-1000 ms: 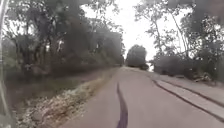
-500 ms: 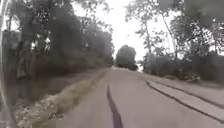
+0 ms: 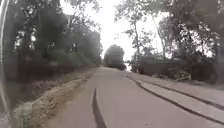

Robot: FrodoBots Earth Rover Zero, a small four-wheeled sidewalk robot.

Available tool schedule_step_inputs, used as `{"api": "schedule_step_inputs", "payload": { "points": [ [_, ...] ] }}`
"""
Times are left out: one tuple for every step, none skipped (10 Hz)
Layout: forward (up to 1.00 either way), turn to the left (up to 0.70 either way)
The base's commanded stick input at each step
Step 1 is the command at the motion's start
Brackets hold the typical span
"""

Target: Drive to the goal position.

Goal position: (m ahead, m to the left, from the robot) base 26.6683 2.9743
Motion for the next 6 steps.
{"api": "schedule_step_inputs", "payload": {
  "points": [
    [0.7, 0.0],
    [0.7, 0.0],
    [0.7, 0.0],
    [0.7, 0.0],
    [0.7, 0.0],
    [0.7, 0.0]
  ]
}}
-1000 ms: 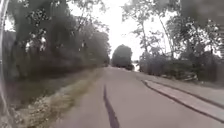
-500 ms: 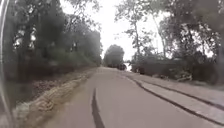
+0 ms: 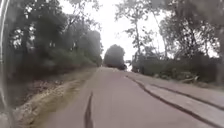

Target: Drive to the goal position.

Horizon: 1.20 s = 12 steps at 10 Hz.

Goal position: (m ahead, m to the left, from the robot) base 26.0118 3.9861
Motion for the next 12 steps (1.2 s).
{"api": "schedule_step_inputs", "payload": {
  "points": [
    [0.7, 0.0],
    [0.7, 0.0],
    [0.7, 0.0],
    [0.7, 0.0],
    [0.7, 0.0],
    [0.7, 0.0],
    [0.7, 0.0],
    [0.7, 0.0],
    [0.7, 0.0],
    [0.7, 0.0],
    [0.7, 0.0],
    [0.7, 0.0]
  ]
}}
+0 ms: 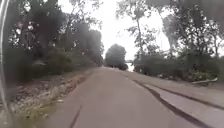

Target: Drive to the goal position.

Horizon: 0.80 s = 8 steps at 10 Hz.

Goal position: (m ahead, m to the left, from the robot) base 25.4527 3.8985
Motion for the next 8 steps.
{"api": "schedule_step_inputs", "payload": {
  "points": [
    [0.7, 0.0],
    [0.7, 0.0],
    [0.7, 0.0],
    [0.7, 0.0],
    [0.7, 0.0],
    [0.7, 0.0],
    [0.7, 0.0],
    [0.7, 0.0]
  ]
}}
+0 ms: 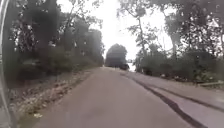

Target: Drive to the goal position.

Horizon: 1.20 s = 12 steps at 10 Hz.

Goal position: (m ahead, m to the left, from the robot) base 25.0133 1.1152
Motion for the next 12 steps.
{"api": "schedule_step_inputs", "payload": {
  "points": [
    [0.7, 0.0],
    [0.7, 0.0],
    [0.7, 0.0],
    [0.7, 0.0],
    [0.7, 0.0],
    [0.7, 0.0],
    [0.7, 0.0],
    [0.7, 0.0],
    [0.7, 0.0],
    [0.7, 0.0],
    [0.7, 0.0],
    [0.7, 0.0]
  ]
}}
